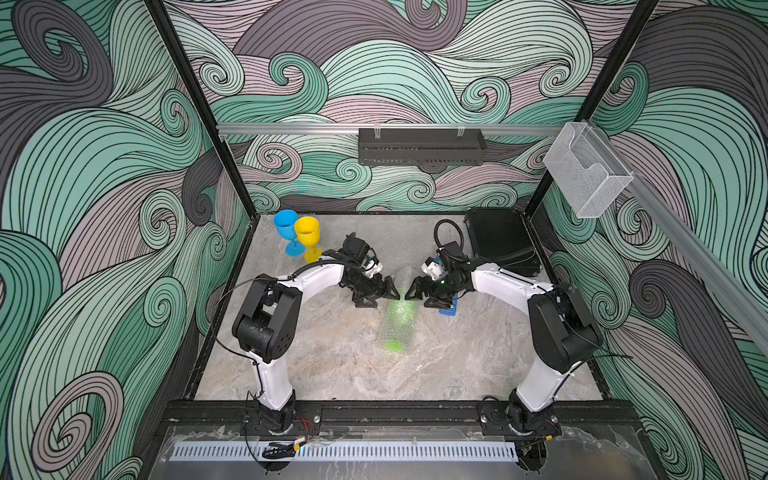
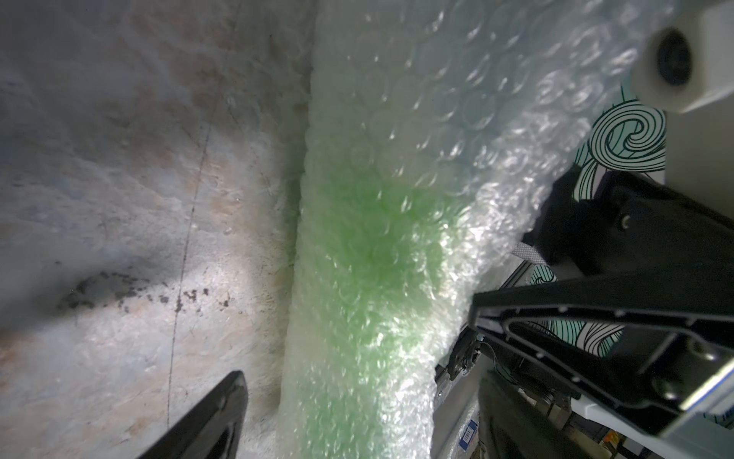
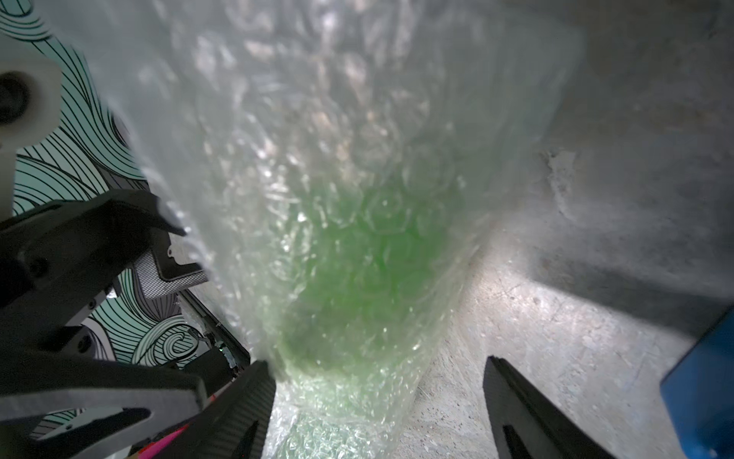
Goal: Wrap wine glasses in bubble wrap
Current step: Adjust the bubble wrap at the center of the board.
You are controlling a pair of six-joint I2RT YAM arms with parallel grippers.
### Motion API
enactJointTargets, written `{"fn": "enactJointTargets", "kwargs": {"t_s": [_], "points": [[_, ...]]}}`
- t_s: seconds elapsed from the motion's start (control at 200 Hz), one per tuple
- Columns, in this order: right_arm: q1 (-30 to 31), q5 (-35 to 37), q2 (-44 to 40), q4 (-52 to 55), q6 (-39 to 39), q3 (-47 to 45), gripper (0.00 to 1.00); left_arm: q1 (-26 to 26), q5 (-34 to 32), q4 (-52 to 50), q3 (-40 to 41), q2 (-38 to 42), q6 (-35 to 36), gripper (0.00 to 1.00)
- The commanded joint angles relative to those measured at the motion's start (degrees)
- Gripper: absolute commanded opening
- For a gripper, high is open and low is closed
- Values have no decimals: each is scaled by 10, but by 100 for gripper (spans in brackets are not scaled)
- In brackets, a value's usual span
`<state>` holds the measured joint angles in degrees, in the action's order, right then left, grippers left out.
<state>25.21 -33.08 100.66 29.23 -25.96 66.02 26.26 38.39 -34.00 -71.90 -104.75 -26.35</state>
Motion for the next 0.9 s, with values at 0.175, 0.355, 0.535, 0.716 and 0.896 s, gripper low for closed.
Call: {"fn": "enactJointTargets", "kwargs": {"t_s": [0.175, 0.355, 0.535, 0.716, 0.896], "points": [[-2, -15, 21, 158, 220, 141, 78, -4, -56, -3, 55, 86, 73, 88], [11, -13, 103, 266, 259, 243, 74, 2, -92, 6, 92, 96, 105, 86], [13, -18, 144, 295, 276, 267, 71, 19, -93, 17, 100, 74, 104, 84], [19, -32, 166, 300, 279, 271, 65, 30, -96, 10, 79, 40, 96, 84], [19, -48, 173, 303, 278, 264, 56, 39, -106, -3, 63, 17, 98, 84]]}}
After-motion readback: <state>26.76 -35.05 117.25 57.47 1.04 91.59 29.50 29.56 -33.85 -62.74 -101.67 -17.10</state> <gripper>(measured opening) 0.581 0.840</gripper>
